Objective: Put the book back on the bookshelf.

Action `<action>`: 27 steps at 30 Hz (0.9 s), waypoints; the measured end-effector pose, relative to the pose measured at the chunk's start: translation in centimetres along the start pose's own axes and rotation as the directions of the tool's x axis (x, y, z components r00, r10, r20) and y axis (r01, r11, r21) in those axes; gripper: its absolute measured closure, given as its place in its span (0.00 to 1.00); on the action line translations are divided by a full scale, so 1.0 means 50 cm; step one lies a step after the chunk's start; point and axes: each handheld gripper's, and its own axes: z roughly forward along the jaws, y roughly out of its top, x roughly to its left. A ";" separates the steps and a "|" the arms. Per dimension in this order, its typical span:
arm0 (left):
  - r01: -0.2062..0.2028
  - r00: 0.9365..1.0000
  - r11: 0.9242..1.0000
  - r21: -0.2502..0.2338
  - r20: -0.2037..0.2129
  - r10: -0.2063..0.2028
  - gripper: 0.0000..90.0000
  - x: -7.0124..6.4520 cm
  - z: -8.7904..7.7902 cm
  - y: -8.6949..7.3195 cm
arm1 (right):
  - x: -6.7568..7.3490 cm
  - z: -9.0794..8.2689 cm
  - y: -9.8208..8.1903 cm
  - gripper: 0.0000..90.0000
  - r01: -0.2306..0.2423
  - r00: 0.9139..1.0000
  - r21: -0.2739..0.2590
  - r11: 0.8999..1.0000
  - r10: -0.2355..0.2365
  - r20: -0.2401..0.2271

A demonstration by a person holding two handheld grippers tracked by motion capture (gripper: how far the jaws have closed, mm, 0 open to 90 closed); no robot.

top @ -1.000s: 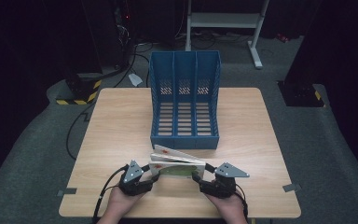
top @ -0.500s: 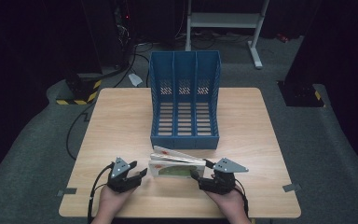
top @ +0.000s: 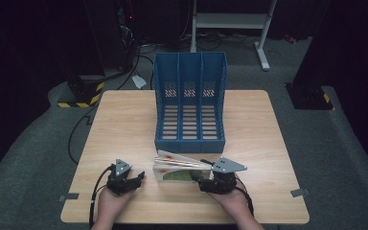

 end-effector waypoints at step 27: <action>0.005 1.000 1.000 0.001 -0.003 -0.005 0.39 -0.002 0.004 0.003 | 0.035 -0.020 -0.009 0.70 0.018 0.997 -0.035 0.999 -0.021 -0.078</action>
